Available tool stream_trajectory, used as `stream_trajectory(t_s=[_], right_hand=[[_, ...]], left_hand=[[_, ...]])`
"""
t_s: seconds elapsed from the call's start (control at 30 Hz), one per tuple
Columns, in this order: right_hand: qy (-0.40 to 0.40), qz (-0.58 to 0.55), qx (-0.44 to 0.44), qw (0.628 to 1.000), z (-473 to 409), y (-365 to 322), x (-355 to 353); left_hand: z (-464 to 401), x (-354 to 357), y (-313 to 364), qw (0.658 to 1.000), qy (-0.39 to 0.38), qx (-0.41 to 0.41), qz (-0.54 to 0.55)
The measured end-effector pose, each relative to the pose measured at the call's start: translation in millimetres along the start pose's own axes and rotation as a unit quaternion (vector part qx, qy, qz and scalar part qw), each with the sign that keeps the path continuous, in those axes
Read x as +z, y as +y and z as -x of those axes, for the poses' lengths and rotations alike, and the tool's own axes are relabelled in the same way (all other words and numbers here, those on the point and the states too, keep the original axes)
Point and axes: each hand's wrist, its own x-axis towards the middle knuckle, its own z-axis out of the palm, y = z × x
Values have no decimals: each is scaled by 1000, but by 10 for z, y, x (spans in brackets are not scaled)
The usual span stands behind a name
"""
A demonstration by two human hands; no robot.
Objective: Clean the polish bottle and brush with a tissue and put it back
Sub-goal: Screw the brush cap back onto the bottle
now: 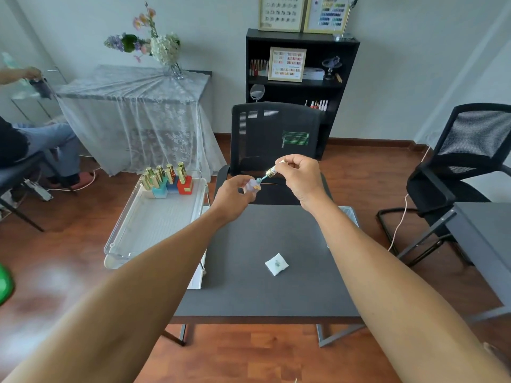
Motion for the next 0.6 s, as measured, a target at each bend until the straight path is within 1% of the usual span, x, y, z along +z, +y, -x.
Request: stream_trajectory(t_s=[0.13,0.27,0.47,0.53,0.6], right_hand=[[-3,15,-2,1000,25,-1,14],[-29,33,7,999,66,-2,18],[-38,16,43,998,73,-47,-39],[-32,48,57,997,65,-69,-59],[-28,140,57,988,48,-81,-84]], left_hand=[[-3,6,36,1000,-6,-2,5],[-17,26,105,1000,-13,4,-4],[-5,30,168,1000,-25,11,-7],[3,33,176,999,-30,14,-12],[14,37,183,999,-32,12,-14]])
